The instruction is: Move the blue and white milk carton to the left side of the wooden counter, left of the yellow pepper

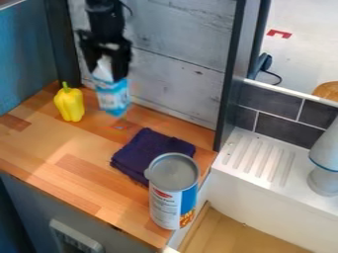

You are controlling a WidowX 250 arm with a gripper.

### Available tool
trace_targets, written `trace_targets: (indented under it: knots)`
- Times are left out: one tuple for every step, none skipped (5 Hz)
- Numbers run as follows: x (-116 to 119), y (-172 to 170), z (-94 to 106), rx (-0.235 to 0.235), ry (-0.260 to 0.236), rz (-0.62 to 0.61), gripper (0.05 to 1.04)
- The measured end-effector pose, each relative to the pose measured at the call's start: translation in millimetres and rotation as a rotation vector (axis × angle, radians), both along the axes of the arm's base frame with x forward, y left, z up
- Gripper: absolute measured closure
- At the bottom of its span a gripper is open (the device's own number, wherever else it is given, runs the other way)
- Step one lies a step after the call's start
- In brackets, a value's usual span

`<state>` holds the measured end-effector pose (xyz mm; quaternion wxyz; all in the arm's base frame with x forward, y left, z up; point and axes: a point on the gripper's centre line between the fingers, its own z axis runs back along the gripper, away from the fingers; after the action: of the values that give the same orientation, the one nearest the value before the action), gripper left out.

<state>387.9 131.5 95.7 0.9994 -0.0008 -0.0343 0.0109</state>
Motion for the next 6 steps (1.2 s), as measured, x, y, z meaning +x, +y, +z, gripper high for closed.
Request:
trace_targets:
  knots:
    - [-34, 7, 11.4, -0.027, -0.014, 0.031, 0.254]
    - [-74, 11, 7.3, -0.018, 0.011, 0.036, 0.254]
    - [-101, 24, 4.7, -0.023, 0.021, 0.071, 0.254]
    - [-114, 56, 1.2, 0.008, -0.01, 0.116, 0.254]
    - [-115, 83, -17.3, 0.018, 0.023, 0.151, 0.254]
    - [-116, 110, -25.3, 0.031, 0.031, 0.175, 0.254]
